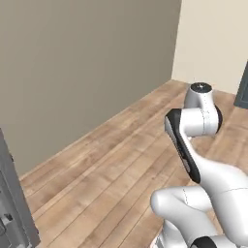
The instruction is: Pick the egg and butter from the fridge and place them by the bowl for mixing.
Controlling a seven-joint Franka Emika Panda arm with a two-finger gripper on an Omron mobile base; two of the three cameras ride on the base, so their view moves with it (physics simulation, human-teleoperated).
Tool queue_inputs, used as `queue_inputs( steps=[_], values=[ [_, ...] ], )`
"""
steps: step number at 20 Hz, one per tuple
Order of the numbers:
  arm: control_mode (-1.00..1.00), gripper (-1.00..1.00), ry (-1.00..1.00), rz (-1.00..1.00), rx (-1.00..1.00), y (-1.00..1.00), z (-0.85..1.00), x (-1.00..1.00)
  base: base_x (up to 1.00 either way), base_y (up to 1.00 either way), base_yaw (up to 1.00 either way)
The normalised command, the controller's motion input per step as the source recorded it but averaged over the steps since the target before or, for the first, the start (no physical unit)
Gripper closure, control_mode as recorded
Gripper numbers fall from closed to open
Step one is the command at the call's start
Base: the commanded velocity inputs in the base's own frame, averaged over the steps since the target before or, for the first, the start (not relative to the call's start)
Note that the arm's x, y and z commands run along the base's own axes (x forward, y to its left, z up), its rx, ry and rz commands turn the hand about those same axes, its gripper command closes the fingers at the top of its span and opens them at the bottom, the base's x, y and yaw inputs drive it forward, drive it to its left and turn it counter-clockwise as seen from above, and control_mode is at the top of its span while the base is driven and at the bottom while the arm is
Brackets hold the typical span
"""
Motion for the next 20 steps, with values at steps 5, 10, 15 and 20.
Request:
queue_inputs(
  steps=[5, 10, 15, 20],
  values=[
    [1.0, 1.0, 0.0, 0.0, 0.0, 0.0, 0.0, 0.0, 0.56, -0.58, -0.58],
    [1.0, 1.0, 0.0, 0.0, 0.0, 0.0, 0.0, 0.0, 0.45, -0.56, -0.59],
    [1.0, 1.0, 0.0, 0.0, 0.0, 0.0, 0.0, 0.0, 0.88, -0.36, -0.45],
    [1.0, 1.0, 0.0, 0.0, 0.0, 0.0, 0.0, 0.0, 1.0, -0.02, -0.39]
  ],
)
